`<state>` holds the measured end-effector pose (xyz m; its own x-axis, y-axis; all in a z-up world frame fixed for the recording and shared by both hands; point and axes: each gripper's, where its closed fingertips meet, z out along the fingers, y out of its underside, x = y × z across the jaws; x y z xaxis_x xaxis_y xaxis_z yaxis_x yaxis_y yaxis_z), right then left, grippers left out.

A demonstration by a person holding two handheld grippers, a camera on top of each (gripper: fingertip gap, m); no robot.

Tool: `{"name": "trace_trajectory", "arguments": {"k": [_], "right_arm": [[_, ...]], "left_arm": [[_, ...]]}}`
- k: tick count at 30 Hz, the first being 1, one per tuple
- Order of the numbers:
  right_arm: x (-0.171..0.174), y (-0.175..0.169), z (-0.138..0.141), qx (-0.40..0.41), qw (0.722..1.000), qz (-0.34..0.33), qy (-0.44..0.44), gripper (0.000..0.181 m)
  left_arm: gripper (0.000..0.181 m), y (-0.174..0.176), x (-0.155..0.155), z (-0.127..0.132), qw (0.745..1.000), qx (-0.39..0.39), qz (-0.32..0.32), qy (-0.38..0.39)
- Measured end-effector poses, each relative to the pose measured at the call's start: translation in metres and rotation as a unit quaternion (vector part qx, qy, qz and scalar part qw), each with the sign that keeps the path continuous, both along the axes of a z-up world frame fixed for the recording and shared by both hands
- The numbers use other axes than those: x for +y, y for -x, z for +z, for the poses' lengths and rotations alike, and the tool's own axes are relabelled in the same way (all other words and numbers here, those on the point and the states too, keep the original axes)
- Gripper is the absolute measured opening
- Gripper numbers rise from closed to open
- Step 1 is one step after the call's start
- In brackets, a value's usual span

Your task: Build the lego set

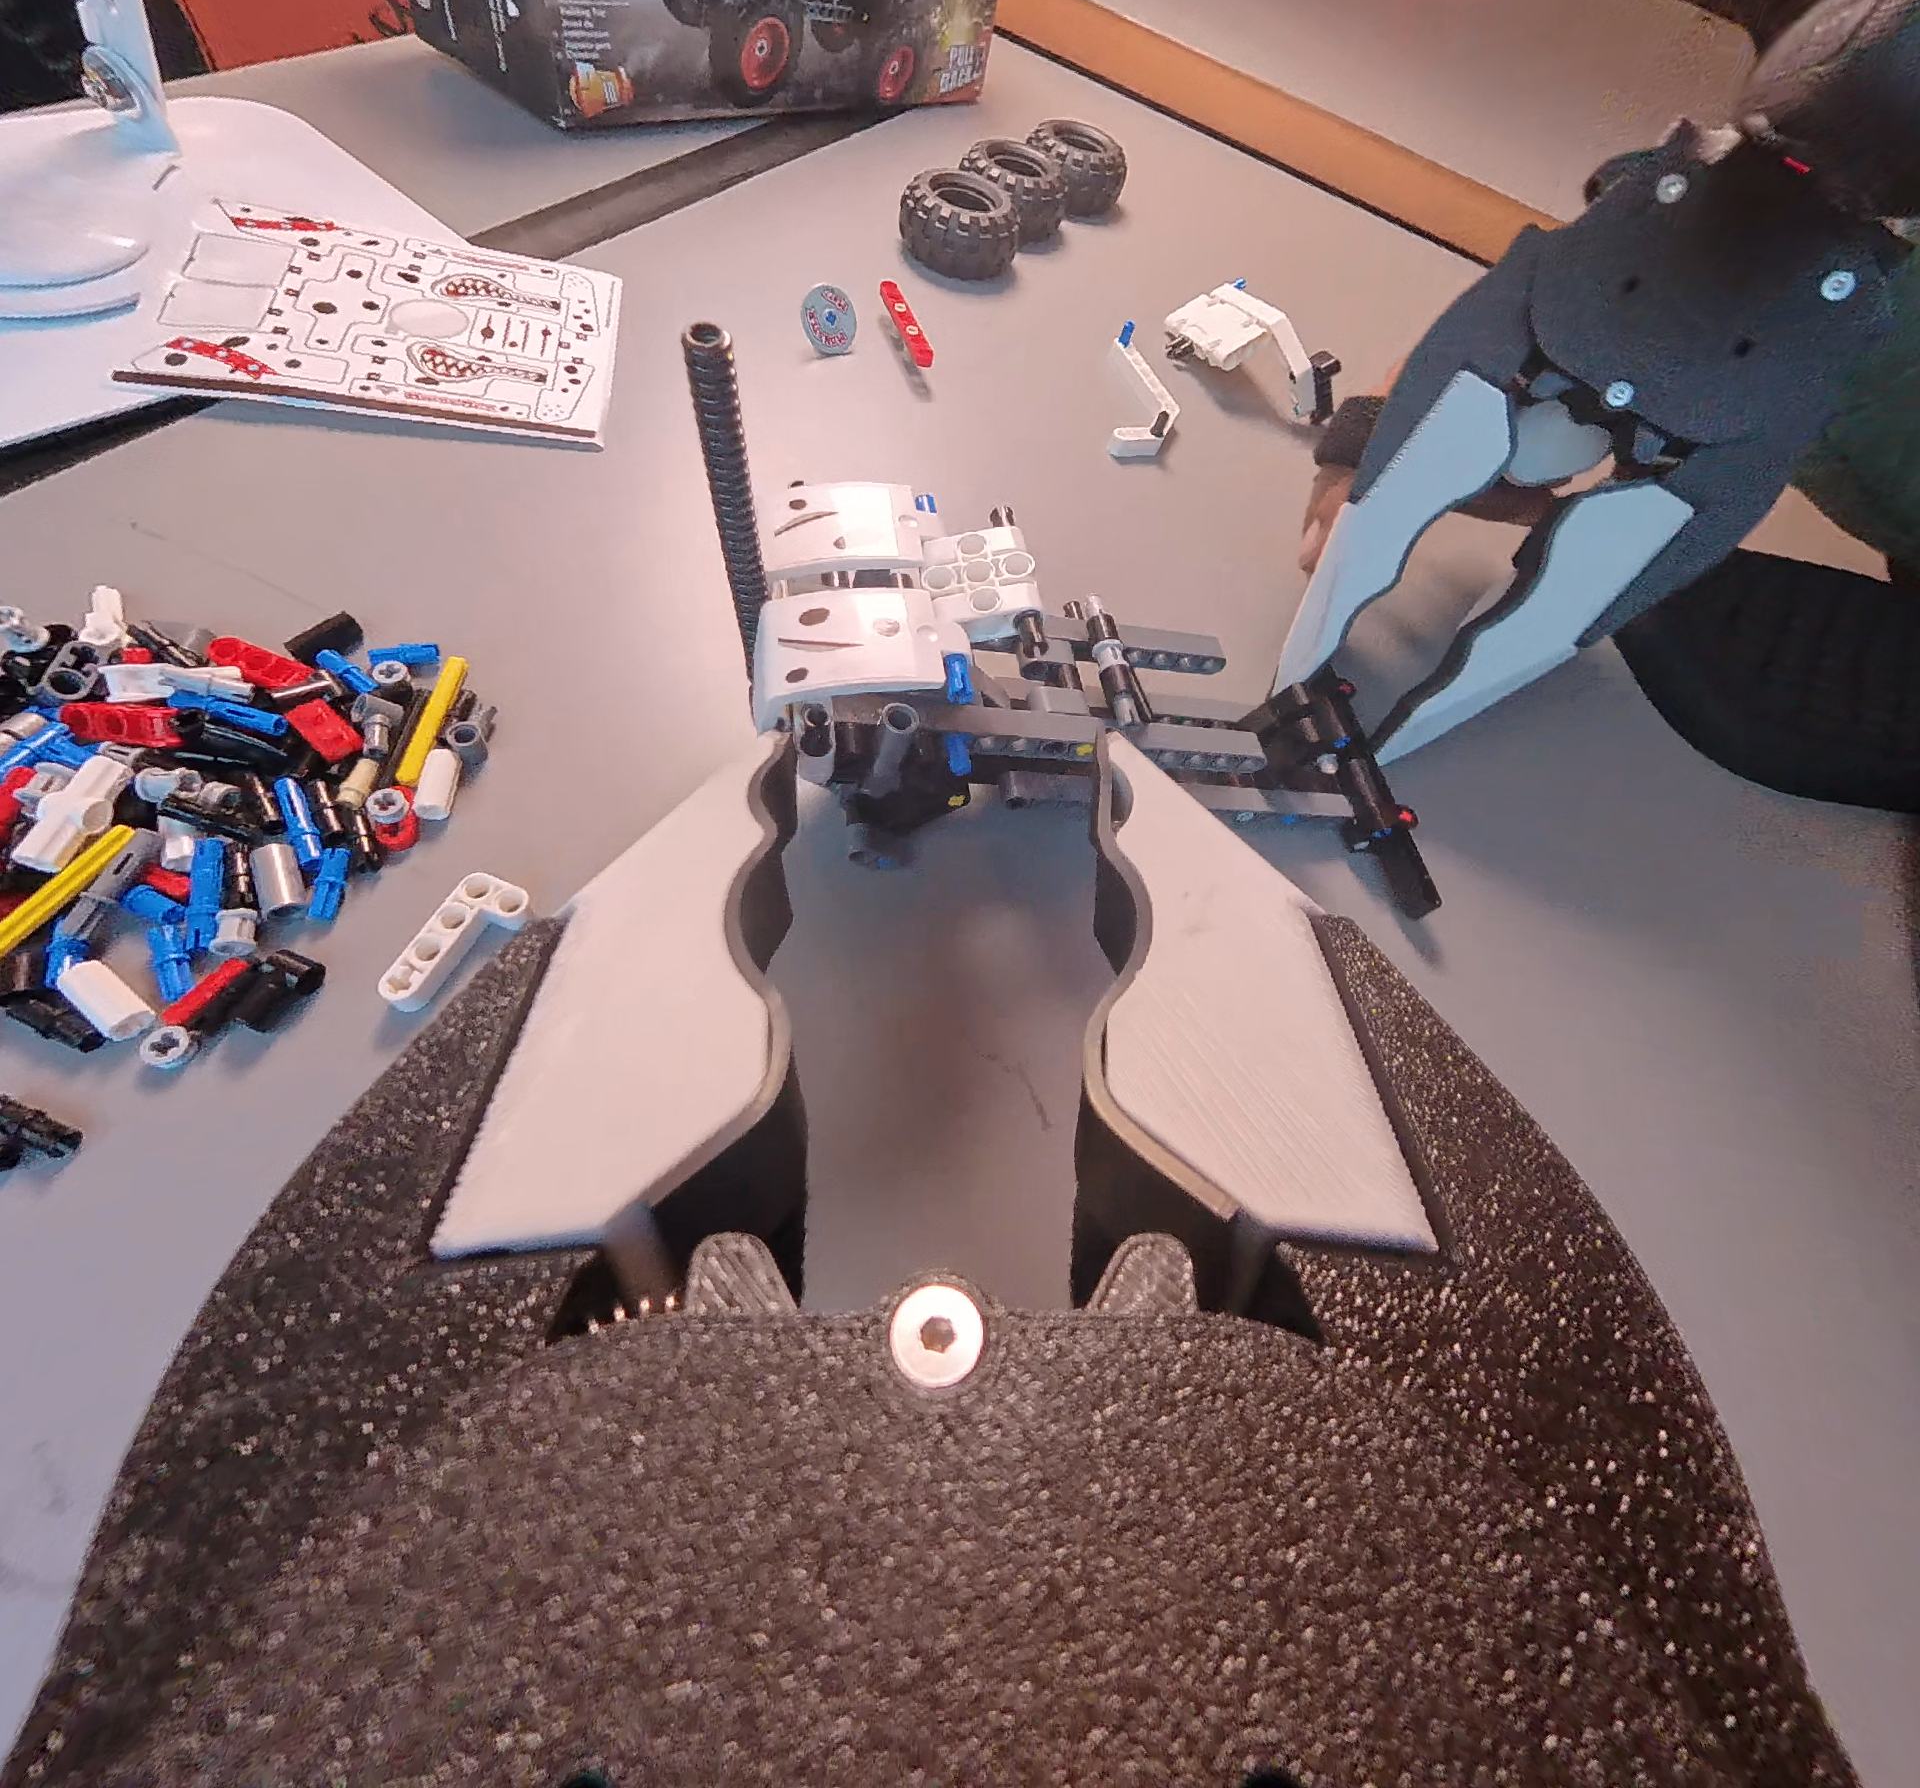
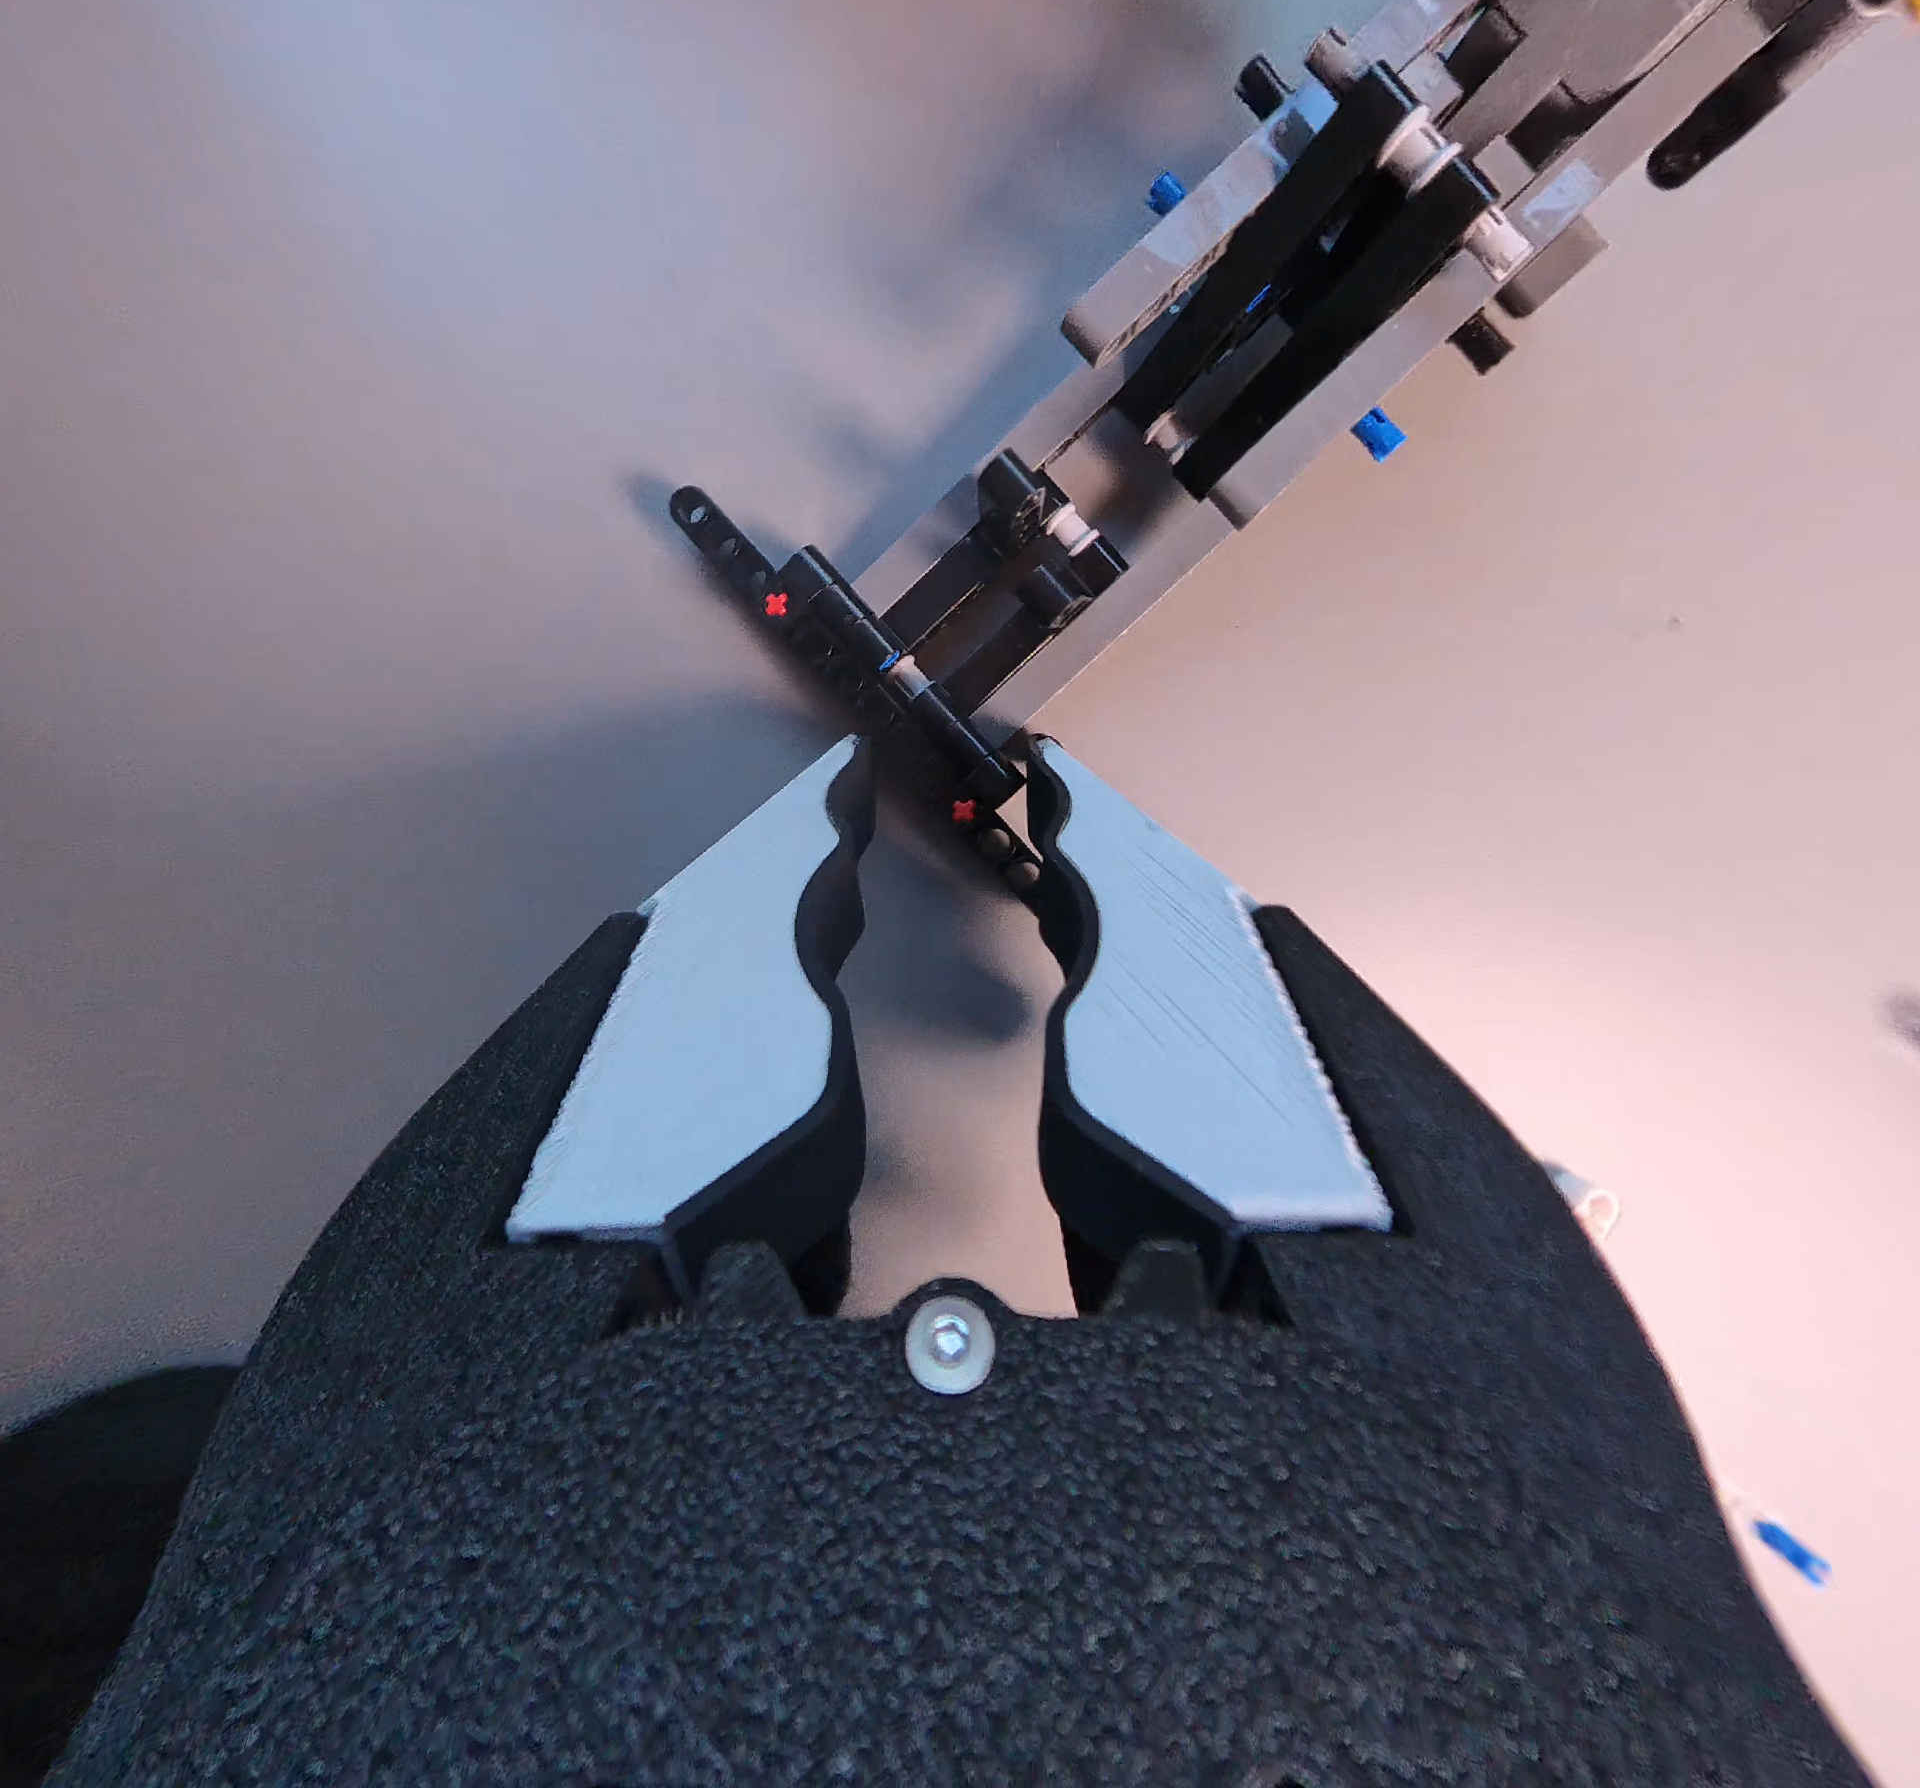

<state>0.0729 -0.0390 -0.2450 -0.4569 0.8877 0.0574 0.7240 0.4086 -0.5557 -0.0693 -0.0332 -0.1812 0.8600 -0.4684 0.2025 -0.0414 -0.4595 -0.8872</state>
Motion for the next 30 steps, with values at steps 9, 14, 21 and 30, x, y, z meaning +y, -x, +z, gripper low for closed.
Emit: {"name": "trace_trajectory", "arguments": {"k": [9,14,21,30], "right_arm": [[-0.027,-0.002,0.005,0.039,0.999,-0.01,0.009,0.022],[-0.023,-0.001,0.009,0.062,0.998,0.008,0.026,0.021],[0.003,-0.015,0.016,0.034,0.999,0.015,0.0,0.04],[0.025,0.065,0.022,0.076,0.963,-0.255,0.053,0.085]], "left_arm": [[0.063,0.011,0.003,-0.001,1.0,-0.011,0.017,-0.006],[0.064,0.009,0.001,-0.006,1.0,0.004,0.011,0.0],[0.064,0.005,-0.001,-0.011,1.0,0.025,0.005,0.006],[0.062,0.008,-0.002,-0.011,0.999,0.043,0.013,0.0]]}}
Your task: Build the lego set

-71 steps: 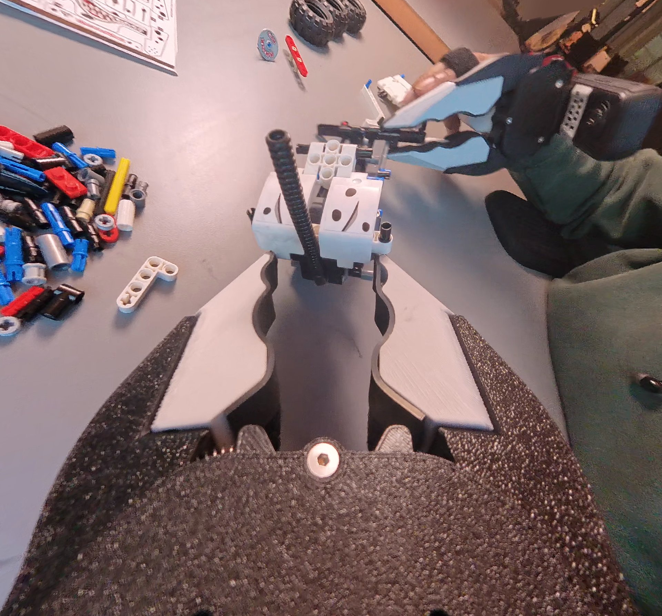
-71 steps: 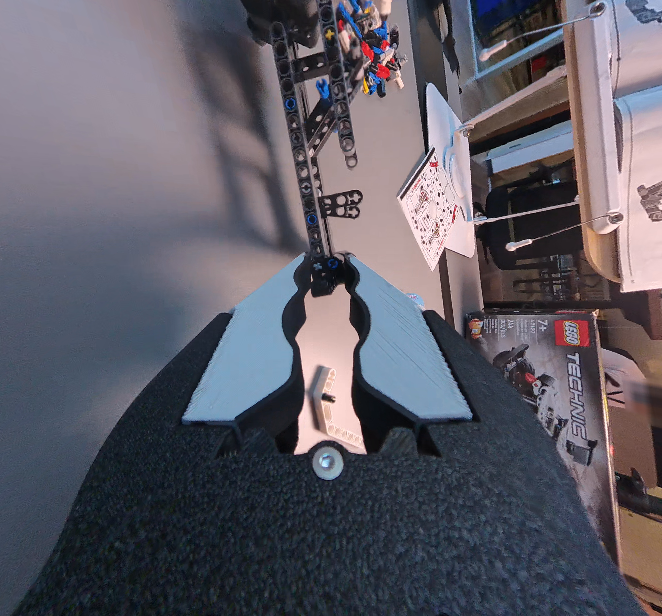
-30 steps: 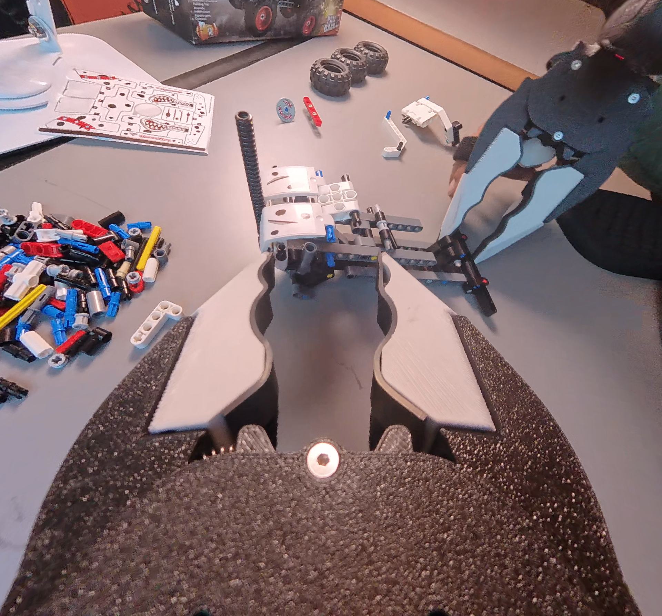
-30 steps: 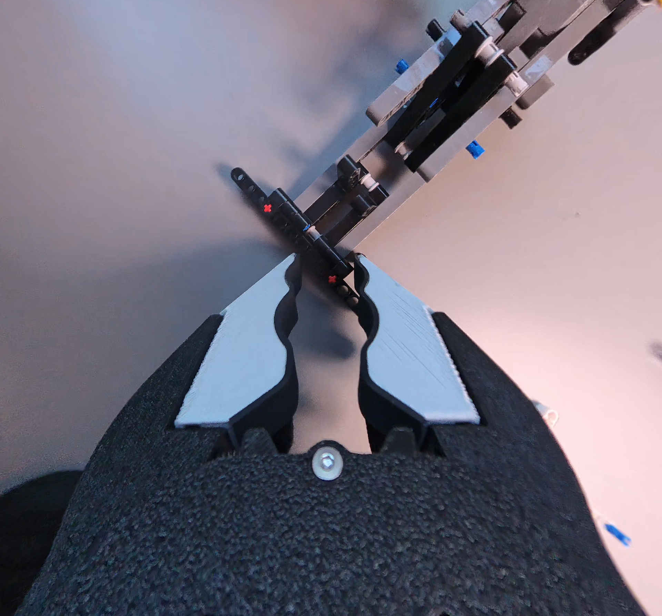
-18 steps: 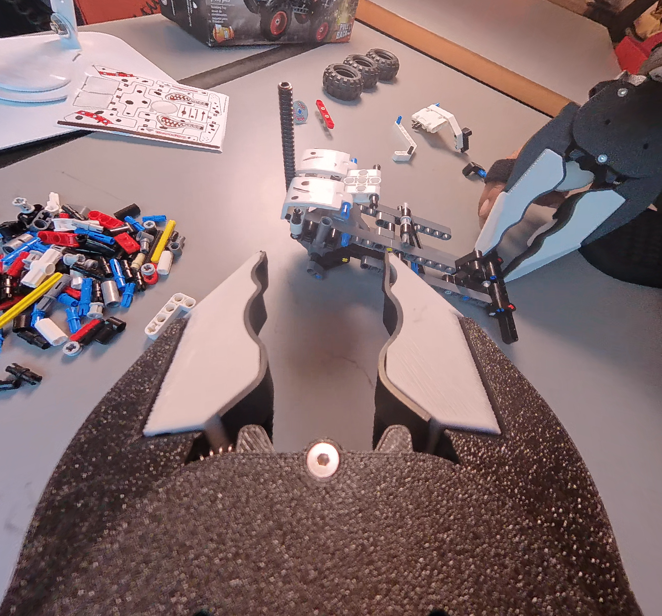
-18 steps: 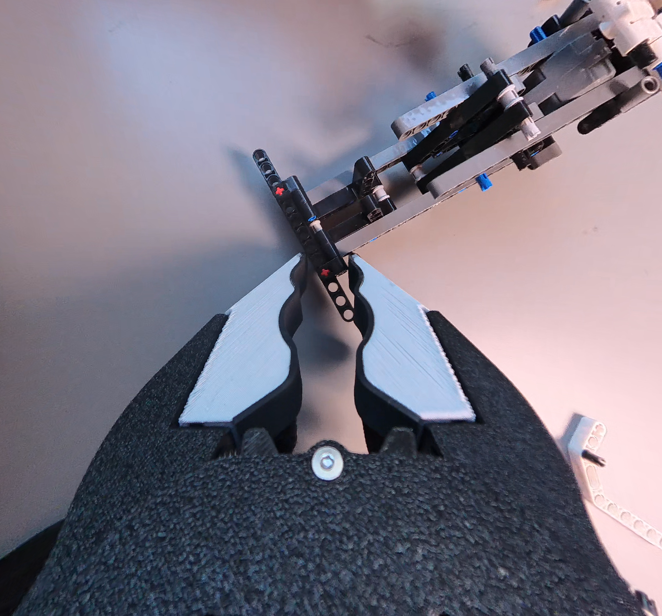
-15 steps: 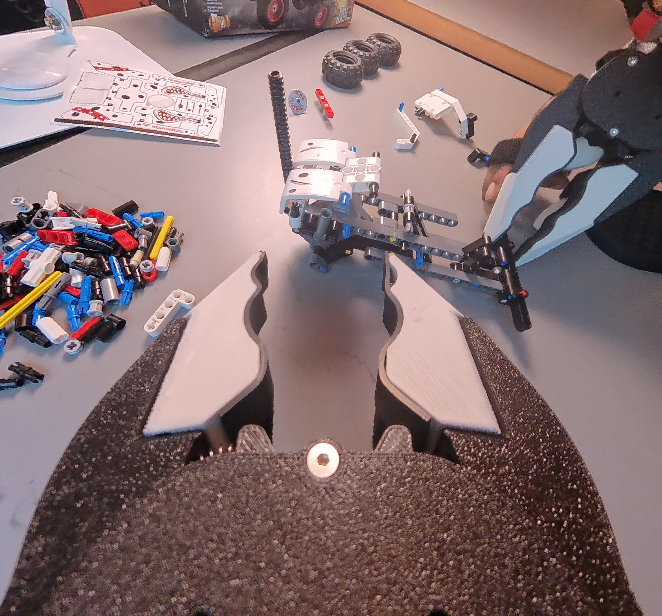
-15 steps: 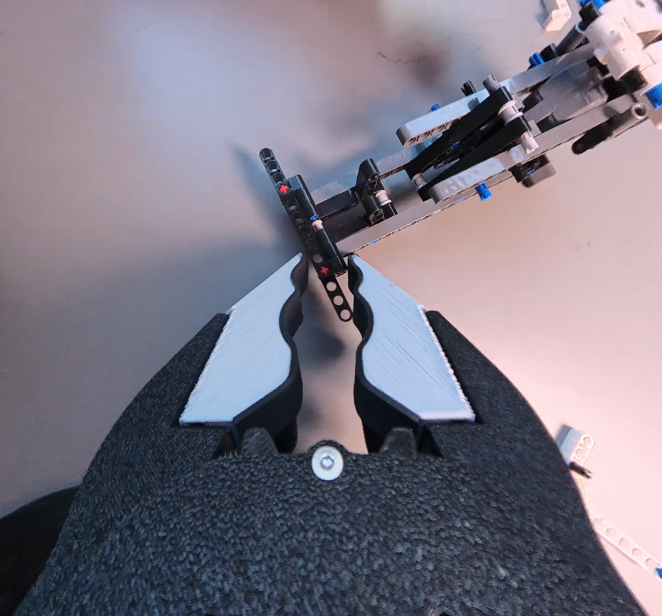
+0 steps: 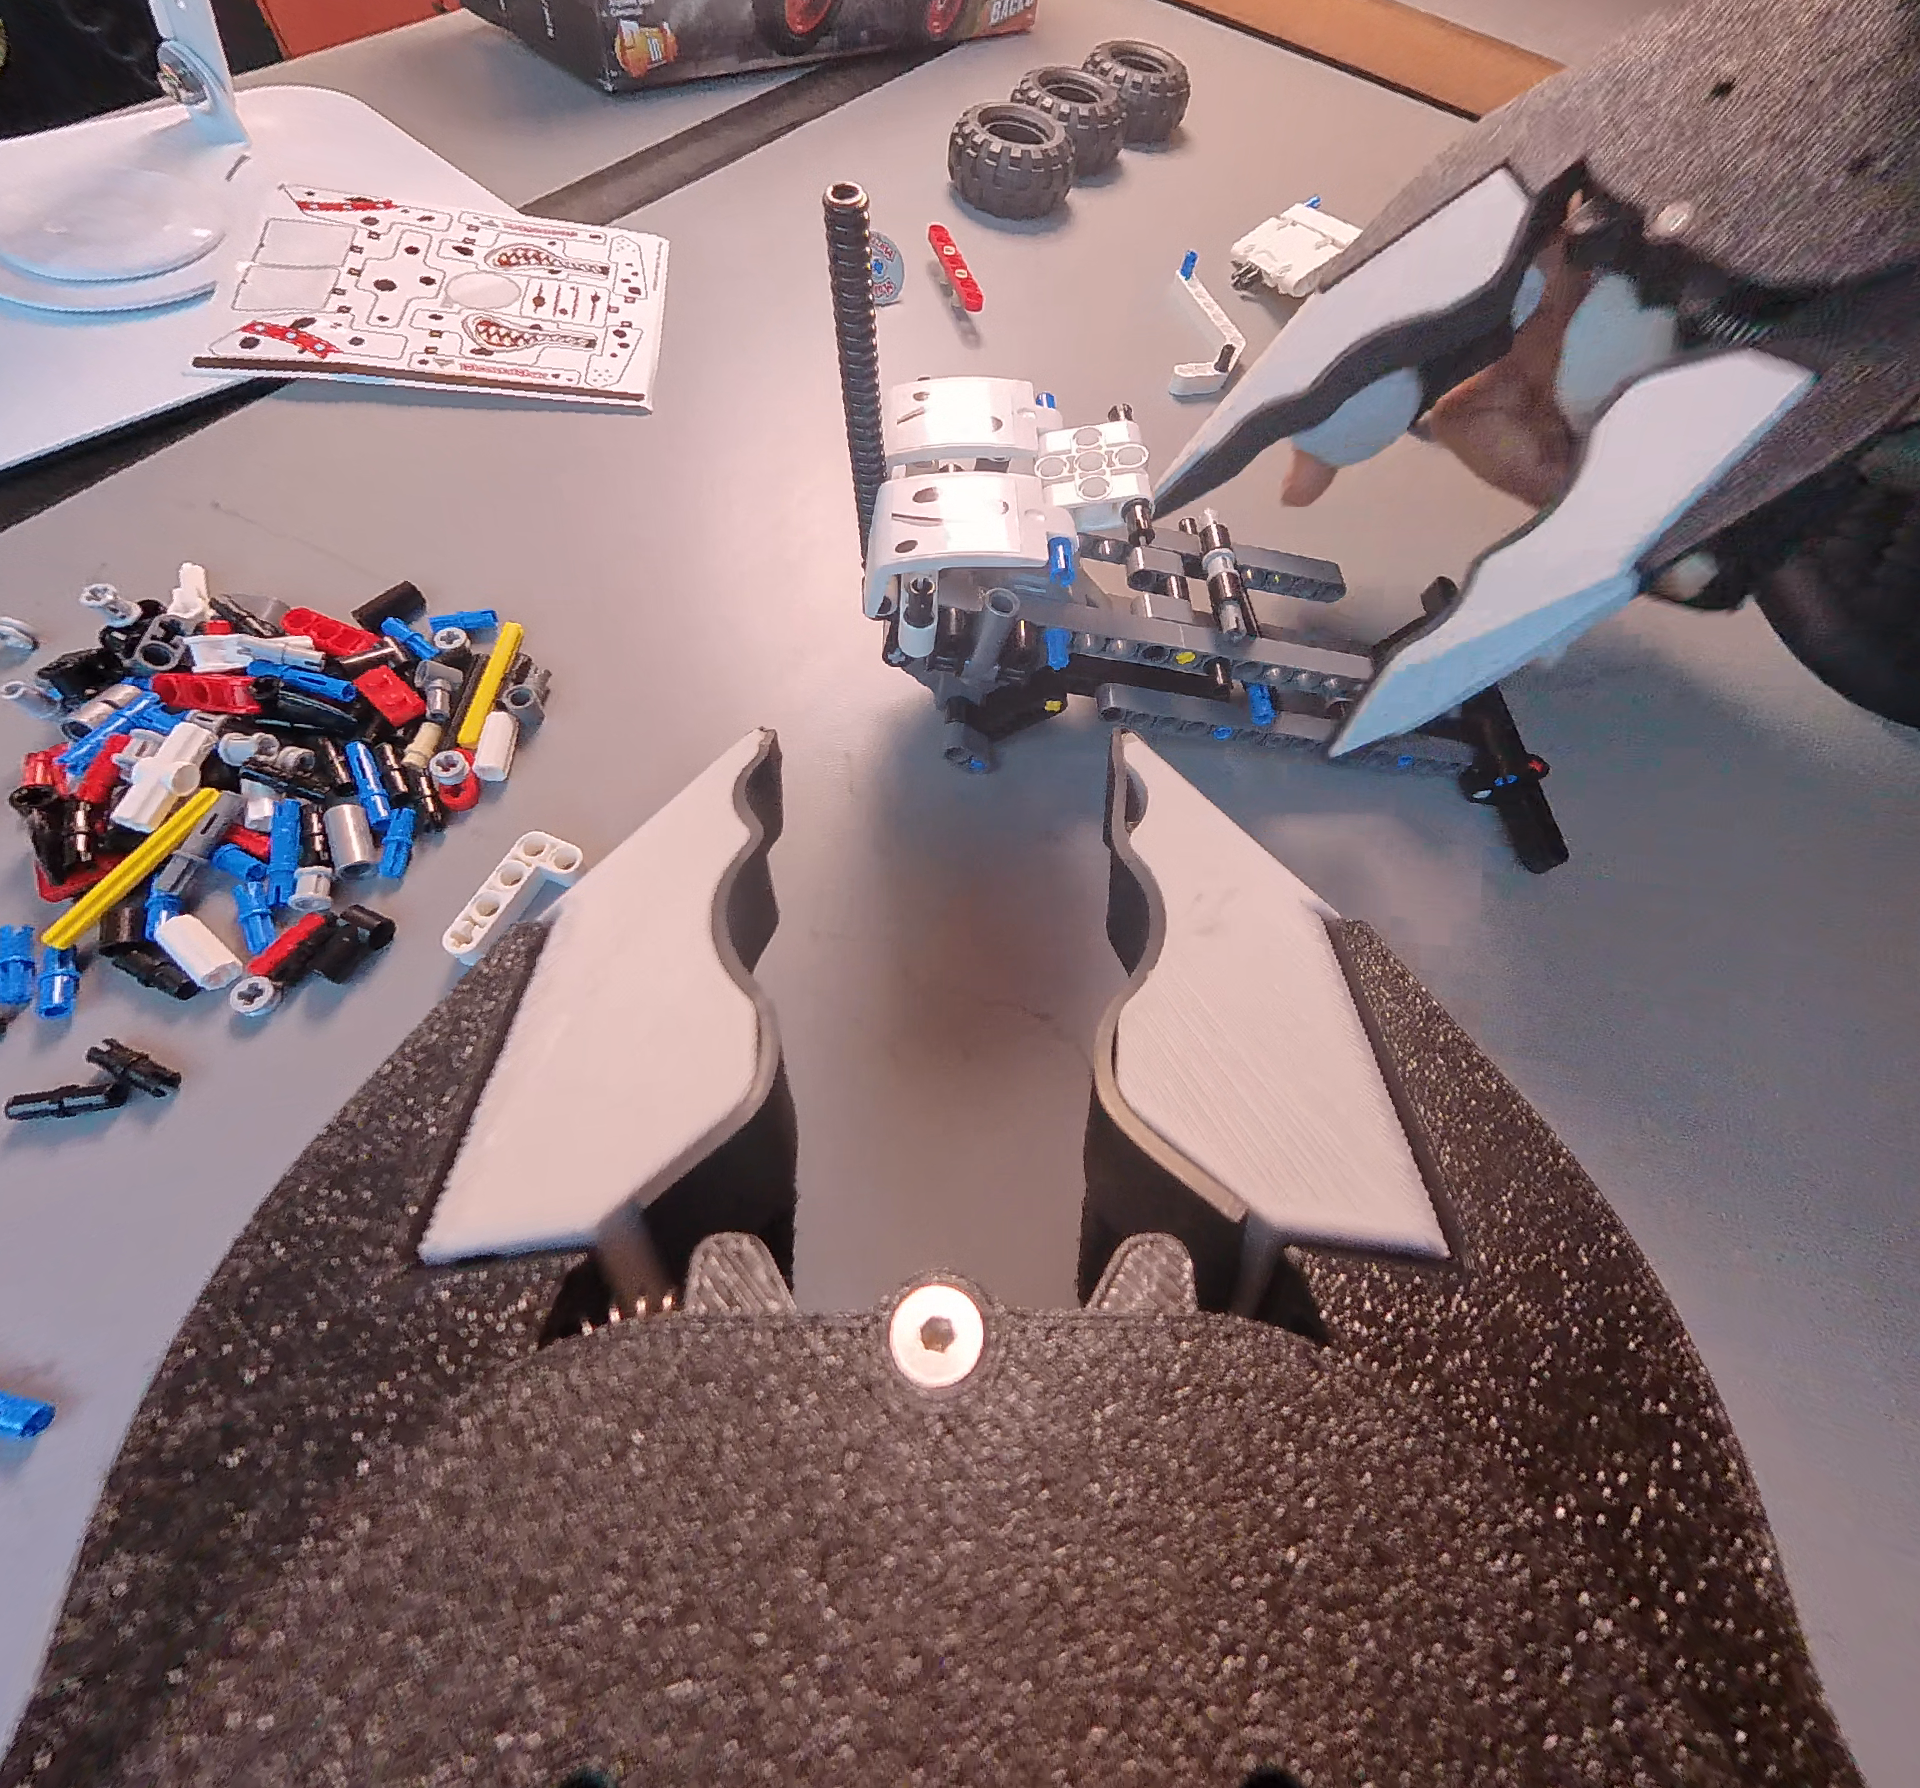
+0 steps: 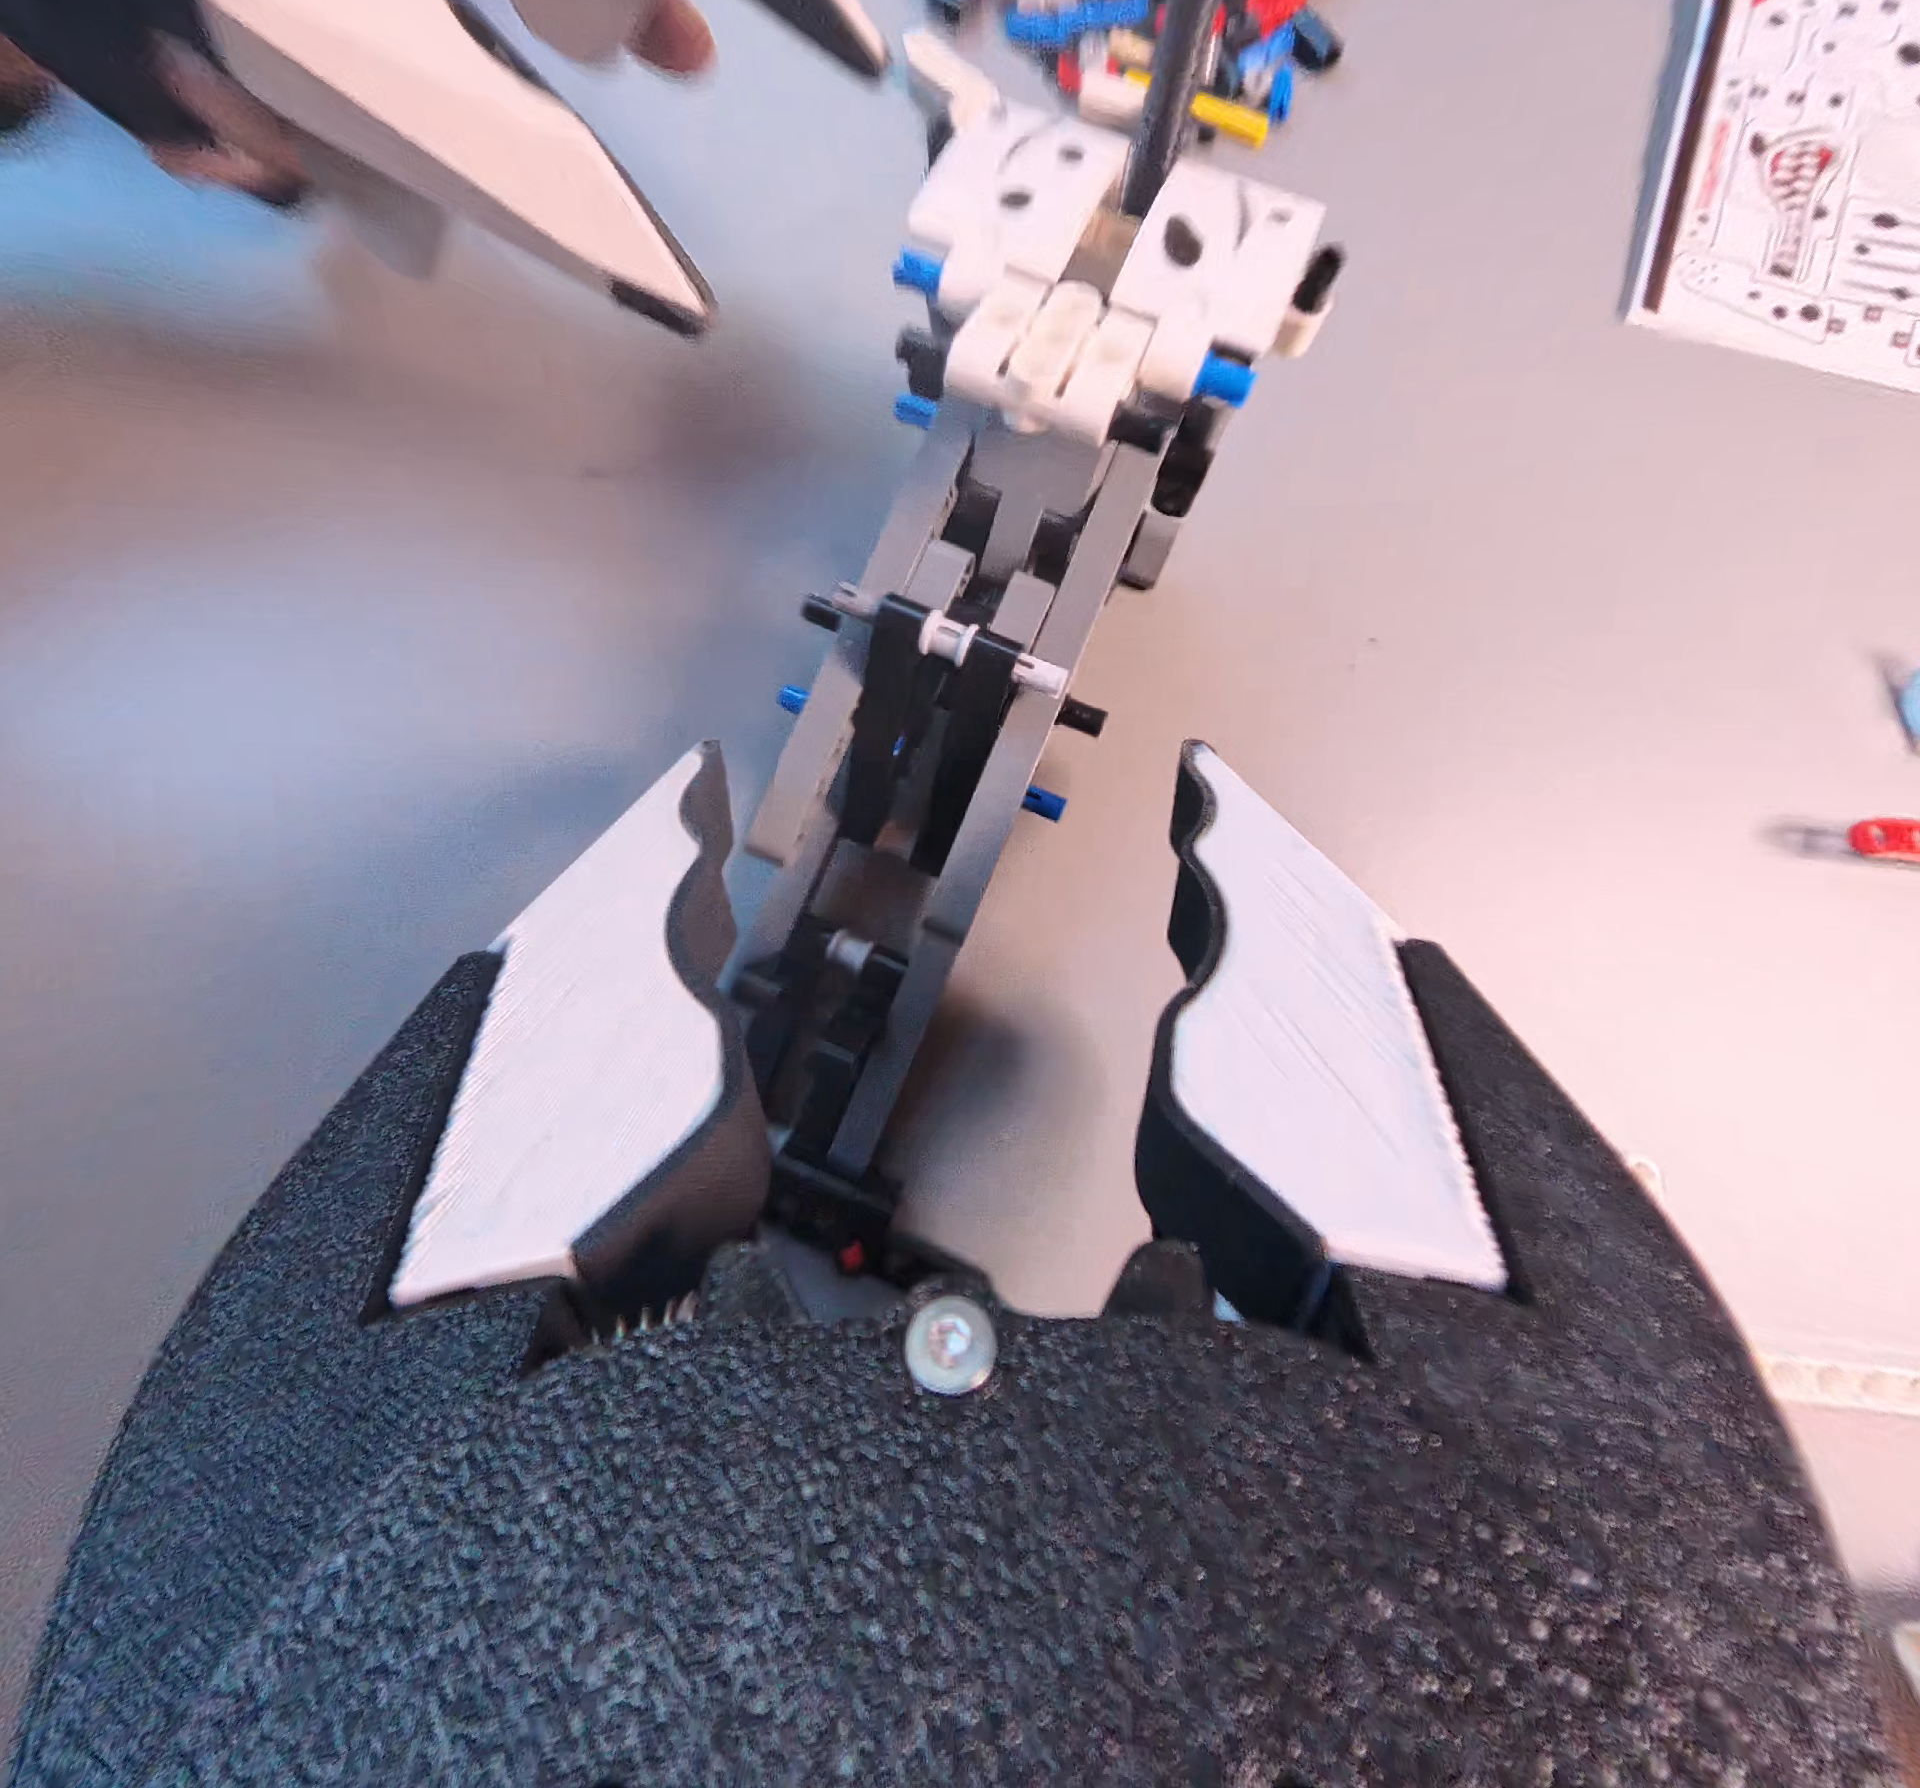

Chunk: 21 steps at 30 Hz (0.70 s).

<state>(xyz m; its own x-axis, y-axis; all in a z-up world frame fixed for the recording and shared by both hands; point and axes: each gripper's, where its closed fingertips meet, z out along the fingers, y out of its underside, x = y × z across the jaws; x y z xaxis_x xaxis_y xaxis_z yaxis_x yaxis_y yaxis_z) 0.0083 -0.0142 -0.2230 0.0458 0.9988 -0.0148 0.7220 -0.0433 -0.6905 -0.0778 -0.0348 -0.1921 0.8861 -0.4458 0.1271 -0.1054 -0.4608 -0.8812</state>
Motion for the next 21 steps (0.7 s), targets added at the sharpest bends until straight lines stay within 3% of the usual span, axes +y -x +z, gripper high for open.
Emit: {"name": "trace_trajectory", "arguments": {"k": [2,5,7,11,15,21], "right_arm": [[-0.005,0.009,-0.008,-0.006,1.0,0.019,0.01,0.069],[0.001,0.01,0.0,-0.009,0.995,0.096,0.006,0.06],[-0.001,0.01,0.013,0.0,0.986,0.143,0.081,0.06],[-0.002,0.003,0.038,0.003,0.947,0.24,0.215,0.06],[-0.004,0.006,0.064,0.04,0.909,0.288,0.298,0.06],[-0.02,0.005,0.097,0.102,0.852,0.351,0.376,0.06]], "left_arm": [[0.063,0.001,-0.002,-0.002,1.0,0.006,-0.003,0.001],[0.066,0.0,-0.01,-0.003,1.0,0.008,-0.02,0.004],[0.069,-0.005,-0.013,0.0,0.999,-0.012,-0.042,0.006],[0.074,-0.022,-0.019,0.004,0.995,-0.053,-0.082,0.01],[0.075,-0.032,-0.022,0.009,0.993,-0.067,-0.101,0.003],[0.076,-0.049,-0.026,0.051,0.971,-0.195,-0.131,-0.042]]}}
